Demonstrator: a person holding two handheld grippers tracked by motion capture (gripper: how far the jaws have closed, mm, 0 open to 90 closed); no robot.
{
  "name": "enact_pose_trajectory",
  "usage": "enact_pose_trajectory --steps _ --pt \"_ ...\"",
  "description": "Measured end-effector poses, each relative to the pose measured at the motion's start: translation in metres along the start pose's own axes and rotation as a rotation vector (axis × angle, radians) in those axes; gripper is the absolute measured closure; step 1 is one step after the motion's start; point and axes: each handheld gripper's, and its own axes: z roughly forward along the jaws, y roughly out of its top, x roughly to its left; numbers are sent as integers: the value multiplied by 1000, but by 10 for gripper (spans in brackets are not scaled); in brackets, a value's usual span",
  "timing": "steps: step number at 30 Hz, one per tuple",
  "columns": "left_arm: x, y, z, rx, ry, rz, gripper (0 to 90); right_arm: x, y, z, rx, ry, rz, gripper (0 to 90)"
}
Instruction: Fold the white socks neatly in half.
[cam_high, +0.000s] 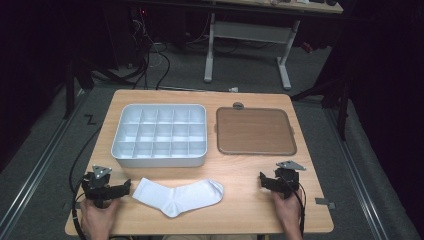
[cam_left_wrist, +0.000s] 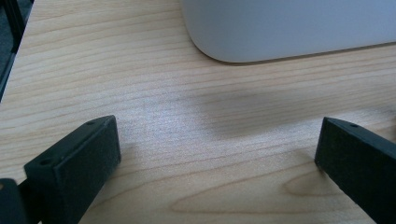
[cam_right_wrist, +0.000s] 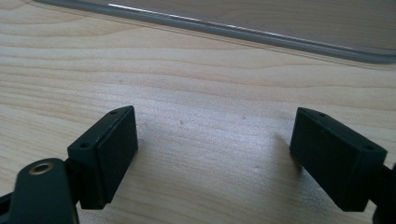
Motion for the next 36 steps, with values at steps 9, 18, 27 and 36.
enact_pose_trajectory --steps 9,18,27,36 --pt "0 0 0 0 -1 0 6 0 -1 0 -4 1 -3 157" --pt "-1 0 0 3 -7 3 6 0 -1 -1 -4 3 -3 157" --pt "-1 0 0 2 -6 3 6 1 -1 -1 -5 5 -8 156" --pt "-1 -1 0 1 -4 2 7 0 -3 -3 -10 22 -23 194"
